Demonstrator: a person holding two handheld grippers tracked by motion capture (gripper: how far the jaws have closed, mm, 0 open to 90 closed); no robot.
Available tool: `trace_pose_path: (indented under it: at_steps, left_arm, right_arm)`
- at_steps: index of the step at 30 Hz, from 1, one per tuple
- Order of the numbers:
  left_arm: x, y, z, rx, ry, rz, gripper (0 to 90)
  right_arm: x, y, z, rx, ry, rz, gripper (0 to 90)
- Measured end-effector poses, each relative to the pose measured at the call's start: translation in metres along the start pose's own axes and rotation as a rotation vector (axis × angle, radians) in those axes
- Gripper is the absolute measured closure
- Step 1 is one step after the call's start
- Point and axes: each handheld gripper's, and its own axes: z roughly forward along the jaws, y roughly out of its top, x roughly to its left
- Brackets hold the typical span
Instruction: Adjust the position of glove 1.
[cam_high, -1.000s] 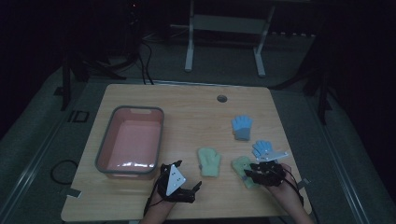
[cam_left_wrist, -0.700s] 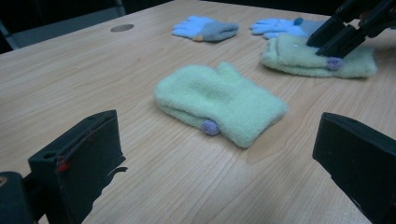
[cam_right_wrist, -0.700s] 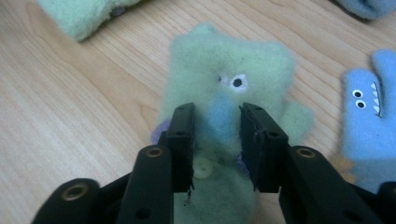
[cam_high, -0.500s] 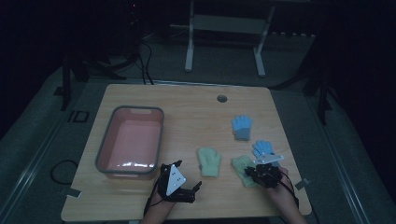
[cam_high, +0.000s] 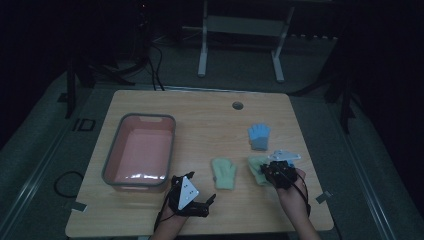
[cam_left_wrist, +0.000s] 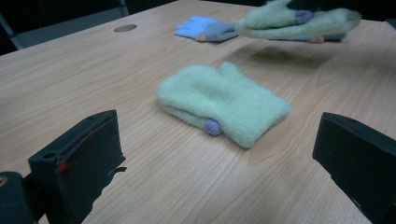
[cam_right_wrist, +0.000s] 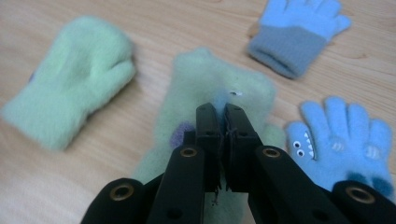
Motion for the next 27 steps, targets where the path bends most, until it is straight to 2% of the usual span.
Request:
trace_pose_path:
  at_steps: [3, 9, 13, 18, 23, 25, 27]
  left_arm:
    - [0.0, 0.0, 0.0, 0.0, -0.004, 0.003, 1.5]
    - [0.0, 0.0, 0.0, 0.001, -0.009, -0.001, 1.5]
    - [0.0, 0.0, 0.0, 0.0, -0.01, 0.0, 1.5]
    - [0.0, 0.0, 0.0, 0.001, -0.012, -0.002, 1.5]
    - [0.0, 0.0, 0.0, 0.0, -0.013, -0.003, 1.5]
    - [0.001, 0.0, 0.0, 0.0, -0.014, -0.003, 1.5]
    - [0.001, 0.0, 0.0, 0.001, -0.016, -0.005, 1.5]
  right_arm:
    - [0.0, 0.002, 0.003, 0.004, 0.0, 0.016, 86.2]
    - [0.007, -0.007, 0.025, 0.044, -0.004, 0.059, 86.0]
    - [0.01, -0.017, 0.036, 0.07, 0.011, 0.059, 85.7]
    - [0.009, -0.02, 0.036, 0.058, 0.024, 0.064, 82.8]
    - [0.006, -0.016, 0.028, 0.037, 0.059, 0.076, 71.9]
    - [0.001, -0.013, 0.021, 0.002, 0.106, 0.057, 68.9]
    - [-0.004, -0.009, 0.016, 0.0, 0.116, 0.021, 67.4]
